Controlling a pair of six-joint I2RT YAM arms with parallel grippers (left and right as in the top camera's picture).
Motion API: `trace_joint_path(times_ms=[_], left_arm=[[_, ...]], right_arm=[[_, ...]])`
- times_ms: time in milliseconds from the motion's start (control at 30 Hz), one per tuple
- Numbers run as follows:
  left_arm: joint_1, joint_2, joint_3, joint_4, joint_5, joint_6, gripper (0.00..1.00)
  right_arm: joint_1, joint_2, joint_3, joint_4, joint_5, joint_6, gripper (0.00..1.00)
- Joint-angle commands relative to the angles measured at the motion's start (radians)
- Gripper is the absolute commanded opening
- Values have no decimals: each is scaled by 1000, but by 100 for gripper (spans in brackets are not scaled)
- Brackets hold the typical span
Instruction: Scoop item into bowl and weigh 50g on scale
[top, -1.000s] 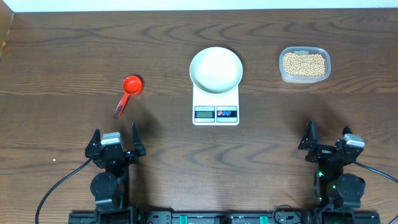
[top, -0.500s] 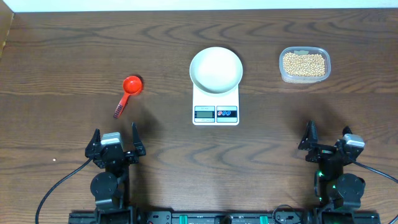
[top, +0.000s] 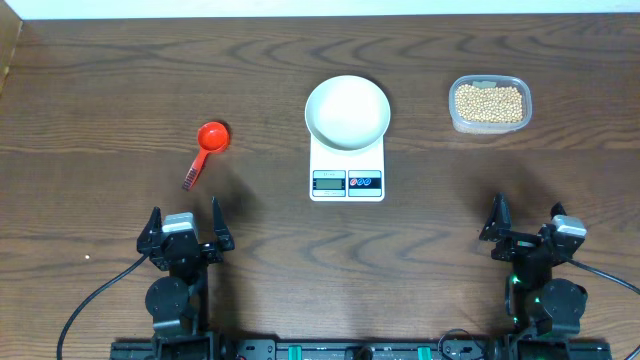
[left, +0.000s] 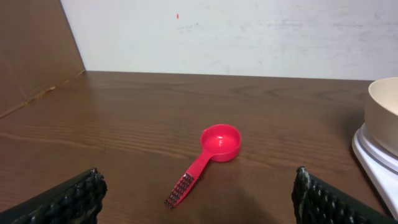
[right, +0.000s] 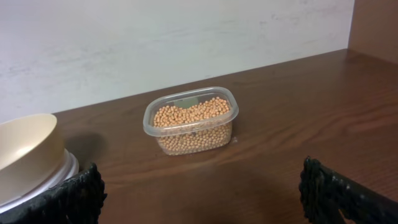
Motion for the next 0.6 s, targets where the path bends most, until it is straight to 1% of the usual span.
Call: trace_joint_path(times_ms=[0,300,500,567], left_arm=[[-3,2,-17,-39,-35,-9,98],[-3,2,-17,-39,-34,-9,98],[-3,2,-17,-19,-6,-10,98],[-3,2,-17,-10,36,-9,98]], right_arm=[[8,-5,-2,-4,1,-4,99],[8,-5,-2,-4,1,-3,99],[8,-5,-2,-3,1,-4,99],[8,-5,-2,-4,1,-4,99]])
